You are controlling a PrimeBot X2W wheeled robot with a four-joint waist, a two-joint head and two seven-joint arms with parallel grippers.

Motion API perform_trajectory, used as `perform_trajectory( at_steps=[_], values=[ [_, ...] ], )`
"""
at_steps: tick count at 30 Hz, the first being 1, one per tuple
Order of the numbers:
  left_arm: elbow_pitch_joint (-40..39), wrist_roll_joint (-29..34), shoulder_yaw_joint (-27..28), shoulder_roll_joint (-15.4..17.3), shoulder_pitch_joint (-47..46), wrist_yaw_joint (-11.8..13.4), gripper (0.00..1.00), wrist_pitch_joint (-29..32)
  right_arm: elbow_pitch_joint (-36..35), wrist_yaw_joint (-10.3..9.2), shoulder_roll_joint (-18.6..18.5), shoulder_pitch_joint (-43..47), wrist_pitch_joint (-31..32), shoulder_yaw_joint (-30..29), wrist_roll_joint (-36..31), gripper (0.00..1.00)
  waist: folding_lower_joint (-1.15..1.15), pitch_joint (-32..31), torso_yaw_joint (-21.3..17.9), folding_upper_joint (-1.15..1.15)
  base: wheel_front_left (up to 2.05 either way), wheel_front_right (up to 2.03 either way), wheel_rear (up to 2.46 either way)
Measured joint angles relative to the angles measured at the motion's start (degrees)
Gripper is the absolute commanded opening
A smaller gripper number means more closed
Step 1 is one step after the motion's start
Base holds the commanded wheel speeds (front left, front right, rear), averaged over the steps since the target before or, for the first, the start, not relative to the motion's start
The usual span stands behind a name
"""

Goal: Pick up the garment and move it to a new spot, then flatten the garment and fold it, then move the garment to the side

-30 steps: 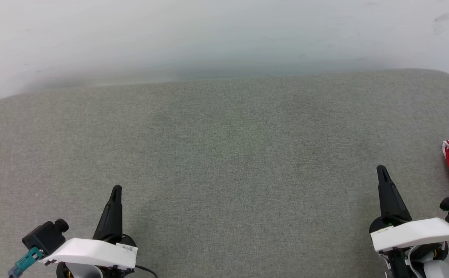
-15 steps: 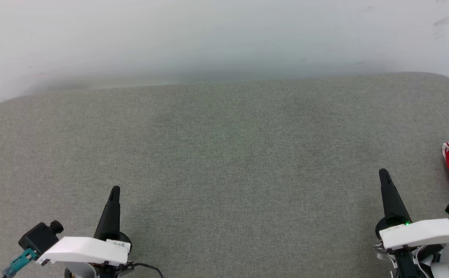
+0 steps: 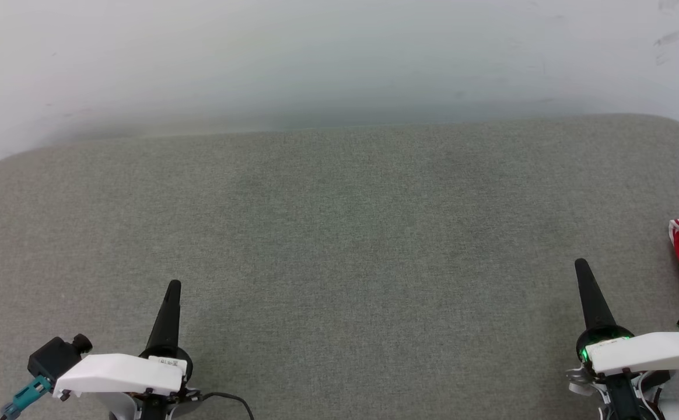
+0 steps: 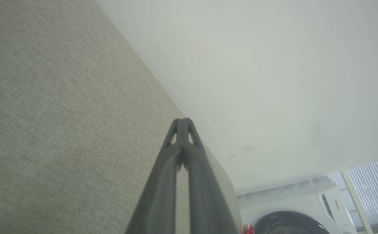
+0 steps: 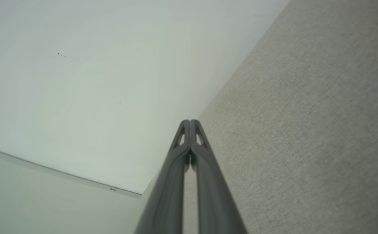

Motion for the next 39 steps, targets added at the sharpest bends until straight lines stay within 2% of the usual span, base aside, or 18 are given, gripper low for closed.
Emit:
perform_trajectory(
  at_steps=[13,39],
  values=[
    [1.24,-8.04,0.96,-0.16,-0.92,0.00,0.00,2.12,0.76,0.00,-0.03,-0.04,2.38,-0.79,8.71,0.00,0.00,-0.68,0.24,0.00,0.00,0.00,0.00],
    [3.05,-19.68,2.37,-0.51,-2.11,-0.01,0.00,5.60,1.94,0.00,-0.01,-0.44,5.78,-2.12,21.07,0.00,0.00,-1.85,0.64,0.00,0.00,0.00,0.00]
  ],
)
